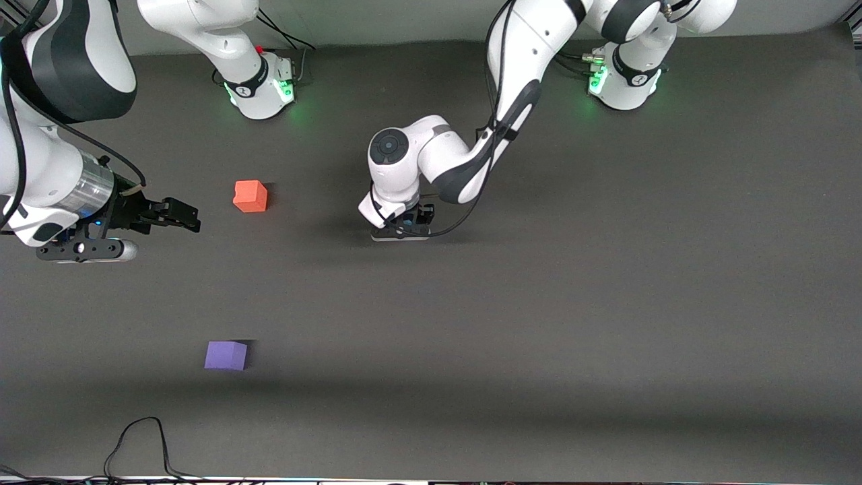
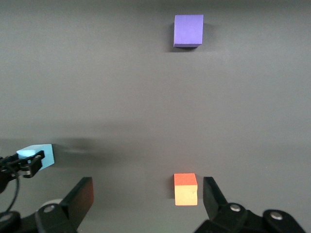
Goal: Place blue block between orange and purple blocks
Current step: 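Carry the light-blue block with the left gripper toward the table's middle, then set down the block and open the left gripper while the right gripper reaches in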
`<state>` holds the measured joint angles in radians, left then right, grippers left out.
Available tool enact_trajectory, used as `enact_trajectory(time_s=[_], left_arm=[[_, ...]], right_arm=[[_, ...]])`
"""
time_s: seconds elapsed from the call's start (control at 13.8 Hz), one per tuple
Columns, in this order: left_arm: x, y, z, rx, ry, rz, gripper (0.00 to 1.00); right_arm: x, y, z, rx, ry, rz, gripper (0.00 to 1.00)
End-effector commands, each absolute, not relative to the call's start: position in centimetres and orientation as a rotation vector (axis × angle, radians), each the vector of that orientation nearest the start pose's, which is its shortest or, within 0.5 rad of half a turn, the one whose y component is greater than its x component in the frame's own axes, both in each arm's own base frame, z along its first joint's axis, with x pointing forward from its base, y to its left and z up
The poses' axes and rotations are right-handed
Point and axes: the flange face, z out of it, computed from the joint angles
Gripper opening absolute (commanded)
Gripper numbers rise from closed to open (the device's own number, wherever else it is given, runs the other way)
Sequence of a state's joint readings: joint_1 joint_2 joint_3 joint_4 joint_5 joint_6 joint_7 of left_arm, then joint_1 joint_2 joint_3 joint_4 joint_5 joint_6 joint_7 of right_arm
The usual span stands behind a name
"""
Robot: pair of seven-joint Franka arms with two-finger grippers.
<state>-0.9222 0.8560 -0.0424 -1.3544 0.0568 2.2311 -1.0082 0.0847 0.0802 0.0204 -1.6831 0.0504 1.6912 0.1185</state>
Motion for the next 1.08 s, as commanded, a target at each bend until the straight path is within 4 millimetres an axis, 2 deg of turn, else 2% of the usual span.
enact_trajectory(time_s=[0.0,0.07,0.22,0.43,0.58,0.65,0.79,0.87,0.94,1.01], left_arm=[[43.1,-60.9,20.4,-3.113,-0.032,-0.124,0.92],[43.3,-60.9,21.0,-3.116,-0.021,-0.136,1.0],[44.5,-60.1,24.1,-3.12,-0.049,-0.144,1.0],[48.2,-56.6,31.5,-3.135,-0.121,-0.104,1.0],[51.0,-52.6,37.4,-3.197,-0.129,-0.015,1.0],[52.8,-49.5,39.7,-3.204,-0.124,0.062,1.0],[56.7,-41.4,44.0,-3.225,-0.078,0.191,1.0],[58.3,-37.0,46.1,-3.227,-0.081,0.228,1.0],[59.2,-33.1,47.8,-3.214,-0.078,0.268,1.0],[60.1,-28.2,49.3,-3.209,-0.043,0.307,1.0]], right_arm=[[57.6,6.8,54.4,-3.077,0.017,0.119,1.0],[57.6,6.8,54.3,-3.076,0.017,0.122,1.0],[57.6,6.7,54.4,-3.077,0.019,0.119,1.0],[57.6,6.8,54.3,-3.077,0.017,0.122,1.0],[57.6,6.8,54.2,-3.076,0.017,0.124,1.0],[57.6,6.8,54.3,-3.076,0.017,0.12,1.0],[57.6,7.0,54.2,-3.074,0.016,0.122,1.0],[57.5,7.7,54.3,-3.075,-0.001,0.121,1.0],[57.3,9.4,54.3,-3.073,-0.03,0.121,1.0],[57.1,11.1,54.3,-3.049,-0.046,0.118,1.0]])
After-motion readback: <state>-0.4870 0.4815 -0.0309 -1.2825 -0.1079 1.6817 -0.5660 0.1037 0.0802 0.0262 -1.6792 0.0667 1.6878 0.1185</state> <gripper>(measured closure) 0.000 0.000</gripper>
